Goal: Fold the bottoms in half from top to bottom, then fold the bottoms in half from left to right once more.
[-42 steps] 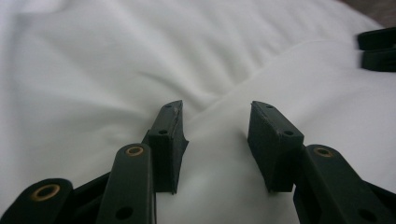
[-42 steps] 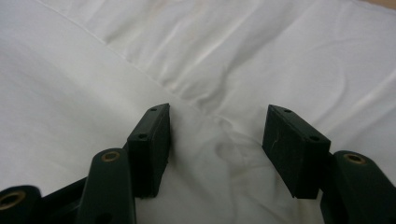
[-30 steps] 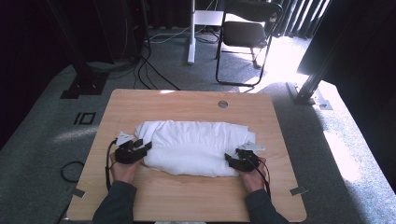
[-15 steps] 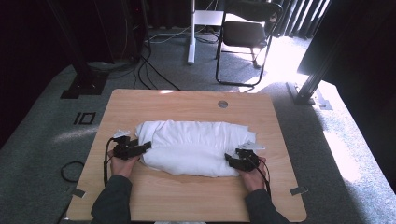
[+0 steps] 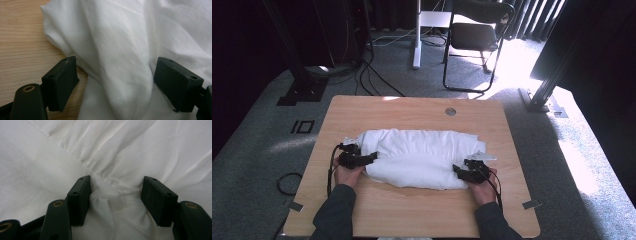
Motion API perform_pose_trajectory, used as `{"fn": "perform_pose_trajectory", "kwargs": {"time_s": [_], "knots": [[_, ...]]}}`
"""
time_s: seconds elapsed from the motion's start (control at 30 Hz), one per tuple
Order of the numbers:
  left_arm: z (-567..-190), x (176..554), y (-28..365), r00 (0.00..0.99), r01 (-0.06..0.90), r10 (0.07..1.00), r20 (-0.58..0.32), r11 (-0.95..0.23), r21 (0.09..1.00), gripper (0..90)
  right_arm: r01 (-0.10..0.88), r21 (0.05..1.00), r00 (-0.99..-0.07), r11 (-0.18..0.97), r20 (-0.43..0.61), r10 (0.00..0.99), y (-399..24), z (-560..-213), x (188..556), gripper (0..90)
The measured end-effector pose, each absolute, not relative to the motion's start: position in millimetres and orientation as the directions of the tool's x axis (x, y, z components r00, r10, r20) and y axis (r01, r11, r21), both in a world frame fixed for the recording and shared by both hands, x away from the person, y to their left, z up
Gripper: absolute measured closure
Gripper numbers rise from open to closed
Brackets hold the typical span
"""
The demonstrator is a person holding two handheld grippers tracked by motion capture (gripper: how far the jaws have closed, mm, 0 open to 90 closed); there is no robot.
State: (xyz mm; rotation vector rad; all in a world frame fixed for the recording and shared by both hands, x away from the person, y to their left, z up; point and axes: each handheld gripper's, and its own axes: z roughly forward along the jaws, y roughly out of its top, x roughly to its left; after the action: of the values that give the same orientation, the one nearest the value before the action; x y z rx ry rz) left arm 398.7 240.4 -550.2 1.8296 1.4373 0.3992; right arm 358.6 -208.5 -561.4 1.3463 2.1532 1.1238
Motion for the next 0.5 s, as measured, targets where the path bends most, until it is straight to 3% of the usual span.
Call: {"fn": "perform_pose_trajectory", "kwargs": {"time_s": [0.33, 0.5], "knots": [[-549.1, 401.1, 237.0, 0.327, 0.701, 0.914, -0.242, -0.062, 0.711, 19.6, 0.583, 0.781, -0.481, 0.221, 0.112, 0.87, -209.4, -562.1, 358.5, 40.0], [-548.0, 400.4, 224.4, 0.367, 0.701, 0.909, -0.196, -0.132, 0.701, 19.8, 0.582, 0.783, -0.48, 0.22, 0.112, 0.87, -209.3, -562.3, 358.1, 40.1]]}}
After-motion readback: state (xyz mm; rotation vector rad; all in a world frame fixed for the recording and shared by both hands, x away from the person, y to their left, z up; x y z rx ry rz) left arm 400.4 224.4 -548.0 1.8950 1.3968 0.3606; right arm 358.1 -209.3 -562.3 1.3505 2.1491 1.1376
